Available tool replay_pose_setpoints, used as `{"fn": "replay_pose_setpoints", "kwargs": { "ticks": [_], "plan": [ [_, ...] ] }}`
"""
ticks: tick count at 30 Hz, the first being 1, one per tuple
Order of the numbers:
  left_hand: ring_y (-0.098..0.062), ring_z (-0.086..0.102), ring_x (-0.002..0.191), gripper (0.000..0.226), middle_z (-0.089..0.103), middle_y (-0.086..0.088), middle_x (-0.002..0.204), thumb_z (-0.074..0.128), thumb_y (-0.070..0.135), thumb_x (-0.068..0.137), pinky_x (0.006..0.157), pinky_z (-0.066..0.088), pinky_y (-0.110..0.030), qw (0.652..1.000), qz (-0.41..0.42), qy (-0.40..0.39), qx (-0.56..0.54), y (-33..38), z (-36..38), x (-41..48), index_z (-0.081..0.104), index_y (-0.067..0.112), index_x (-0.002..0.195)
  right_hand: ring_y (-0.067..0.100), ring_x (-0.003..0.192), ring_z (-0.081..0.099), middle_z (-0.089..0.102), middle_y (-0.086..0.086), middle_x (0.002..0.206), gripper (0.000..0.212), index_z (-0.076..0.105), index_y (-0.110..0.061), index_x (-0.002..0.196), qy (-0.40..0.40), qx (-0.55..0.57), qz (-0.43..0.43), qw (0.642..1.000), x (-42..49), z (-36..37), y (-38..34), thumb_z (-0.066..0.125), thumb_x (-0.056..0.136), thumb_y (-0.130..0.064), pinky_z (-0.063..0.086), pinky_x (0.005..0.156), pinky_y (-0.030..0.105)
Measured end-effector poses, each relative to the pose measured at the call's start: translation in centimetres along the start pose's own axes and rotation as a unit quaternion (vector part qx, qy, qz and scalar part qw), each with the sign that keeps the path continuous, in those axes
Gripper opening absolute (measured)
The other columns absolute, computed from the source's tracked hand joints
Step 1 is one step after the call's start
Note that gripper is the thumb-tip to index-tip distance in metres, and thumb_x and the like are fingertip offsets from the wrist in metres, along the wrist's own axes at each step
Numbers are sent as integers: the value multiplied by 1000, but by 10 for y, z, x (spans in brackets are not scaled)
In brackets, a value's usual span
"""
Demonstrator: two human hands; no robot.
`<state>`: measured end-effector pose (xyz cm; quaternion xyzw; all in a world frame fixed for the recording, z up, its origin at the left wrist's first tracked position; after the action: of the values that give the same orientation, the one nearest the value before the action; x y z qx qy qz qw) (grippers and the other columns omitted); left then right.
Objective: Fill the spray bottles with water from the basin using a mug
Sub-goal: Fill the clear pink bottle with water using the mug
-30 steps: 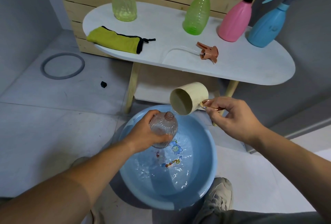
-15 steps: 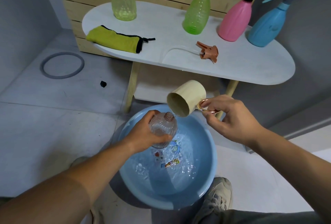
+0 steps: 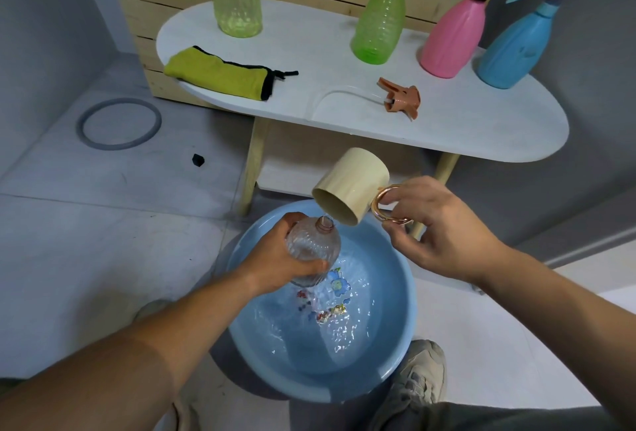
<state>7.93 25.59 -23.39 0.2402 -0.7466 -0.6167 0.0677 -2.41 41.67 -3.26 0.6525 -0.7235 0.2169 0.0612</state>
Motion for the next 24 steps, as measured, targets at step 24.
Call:
{"fn": "replay_pose_setpoints", "kwargs": {
  "ticks": [24],
  "plan": [
    [8, 61, 111, 81, 64, 20, 123, 99, 31, 63, 93, 49, -14, 999, -29, 23, 24, -24, -9, -1, 56, 33, 131, 16, 55, 44, 46, -5, 55, 40, 60, -10, 70, -166, 195, 499, 828, -86, 161, 107, 62, 94, -42, 36, 51, 25]
  ]
}}
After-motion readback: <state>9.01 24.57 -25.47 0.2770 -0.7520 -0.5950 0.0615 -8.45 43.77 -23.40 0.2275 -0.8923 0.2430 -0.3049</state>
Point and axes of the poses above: each hand's wrist, its own x-axis towards the middle knuckle, its own z-axis out of the palm, y = z × x, the point moved 8 cm from there along x, towards the middle knuckle
